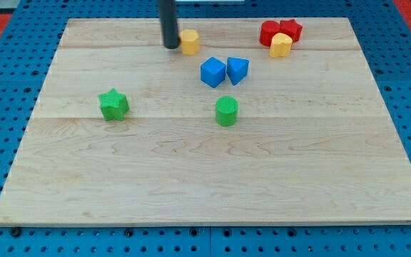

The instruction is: Separate the blue blocks on the board

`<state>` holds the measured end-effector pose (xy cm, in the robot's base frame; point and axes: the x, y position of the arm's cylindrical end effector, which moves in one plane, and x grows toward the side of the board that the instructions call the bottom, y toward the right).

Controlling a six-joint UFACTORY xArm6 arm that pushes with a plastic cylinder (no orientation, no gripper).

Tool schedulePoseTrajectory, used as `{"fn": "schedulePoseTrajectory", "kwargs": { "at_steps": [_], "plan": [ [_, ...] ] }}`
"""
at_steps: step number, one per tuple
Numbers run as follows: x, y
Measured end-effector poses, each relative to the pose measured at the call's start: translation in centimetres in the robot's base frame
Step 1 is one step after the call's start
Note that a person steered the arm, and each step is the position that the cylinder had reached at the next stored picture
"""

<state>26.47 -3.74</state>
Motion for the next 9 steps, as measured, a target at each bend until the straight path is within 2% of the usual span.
{"fn": "schedulePoseTrajectory", "kwargs": {
  "at_steps": [1, 2, 3, 4, 5, 6, 7, 9],
  "plan": [
    [0.0, 10.6],
    [1.3, 11.7],
    [4.9, 14.1],
    [5.9, 11.1],
    [5.9, 4.8],
    [6.0, 2.7],
    [7.8, 4.1],
    [8.9, -9.5]
  ]
}}
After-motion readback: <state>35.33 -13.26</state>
